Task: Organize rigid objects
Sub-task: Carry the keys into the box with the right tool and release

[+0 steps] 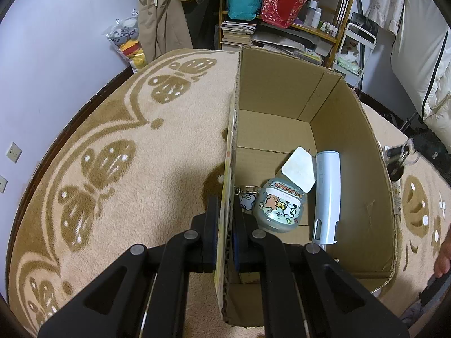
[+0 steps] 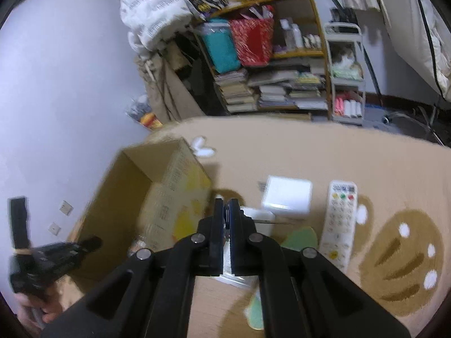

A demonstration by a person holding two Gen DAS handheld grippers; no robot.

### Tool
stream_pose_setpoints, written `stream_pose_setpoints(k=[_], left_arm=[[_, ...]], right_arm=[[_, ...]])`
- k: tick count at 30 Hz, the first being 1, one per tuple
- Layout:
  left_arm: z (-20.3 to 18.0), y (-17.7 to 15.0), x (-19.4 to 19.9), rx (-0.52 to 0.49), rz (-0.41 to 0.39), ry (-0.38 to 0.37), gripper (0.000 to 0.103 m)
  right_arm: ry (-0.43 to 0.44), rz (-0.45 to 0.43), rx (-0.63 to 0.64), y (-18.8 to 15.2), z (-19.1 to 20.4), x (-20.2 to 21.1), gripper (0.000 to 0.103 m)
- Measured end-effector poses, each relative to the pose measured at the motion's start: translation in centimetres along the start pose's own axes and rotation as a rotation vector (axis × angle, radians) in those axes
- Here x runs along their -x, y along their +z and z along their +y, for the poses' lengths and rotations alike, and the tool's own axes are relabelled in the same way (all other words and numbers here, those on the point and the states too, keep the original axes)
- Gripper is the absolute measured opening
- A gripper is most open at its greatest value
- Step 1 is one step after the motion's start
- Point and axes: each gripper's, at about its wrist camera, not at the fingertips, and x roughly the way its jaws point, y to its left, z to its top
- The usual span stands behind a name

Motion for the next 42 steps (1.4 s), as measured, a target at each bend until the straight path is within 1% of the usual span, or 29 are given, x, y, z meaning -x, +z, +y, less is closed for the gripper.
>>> stream_pose_setpoints(k=[5, 9, 12, 18, 21, 23, 25, 30, 36, 39, 40, 42], left_arm=[[0.0, 0.0, 0.0, 0.001, 0.002, -0.004, 0.008], [0.1, -0.1, 0.0, -0.002, 0.0, -0.004, 0.008], [0.2, -0.1, -0.1, -0.004, 0.0, -0.001, 0.008], [0.2, -0.1, -0.1, 0.001, 0.001, -0.008, 0.008], [0.2, -0.1, -0.1, 0.003, 0.003, -0.011, 0.008], [0.3, -0.1, -0.1, 0.0, 0.001, -0.009, 0.008], [0.4, -0.2, -0.1, -0.001, 0.0, -0.01, 0.008], [0.6, -0.3, 0.0, 0.005, 0.002, -0.02, 0.008], [0.8, -0.4, 0.1, 0.015, 0.003, -0.032, 0.008], [0.8, -0.4, 0.1, 0.015, 0.003, -0.032, 0.008], [0.8, -0.4, 0.1, 0.012, 0.003, -0.03, 0.008], [0.9, -0.4, 0.1, 0.01, 0.002, -0.029, 0.008]], right_arm=[[0.095, -0.094, 0.037, 1.6, 3.0, 2.4, 0.005], [0.146, -0.126, 0.068, 1.7, 5.2, 3.5, 0.005], [0.166, -0.12, 0.103, 1.5, 6.7, 3.6, 0.005], [0.222, -0.104, 0.132, 0.6, 8.9, 4.0, 0.005], [0.218, -0.066, 0.162, -0.5, 10.0, 3.2, 0.005], [0.205, -0.024, 0.17, -1.5, 10.2, 2.1, 0.005], [0.174, 0.006, 0.186, -2.4, 10.2, 1.0, 0.005], [0.113, 0.027, 0.273, -3.7, 11.1, -0.1, 0.005], [0.079, 0.072, 0.248, -4.1, 10.3, -1.8, 0.005], [0.065, 0.079, 0.246, -4.5, 10.0, -2.3, 0.006], [0.074, 0.078, 0.25, -4.5, 10.0, -2.3, 0.006], [0.063, 0.084, 0.28, -4.7, 10.3, -2.4, 0.006]])
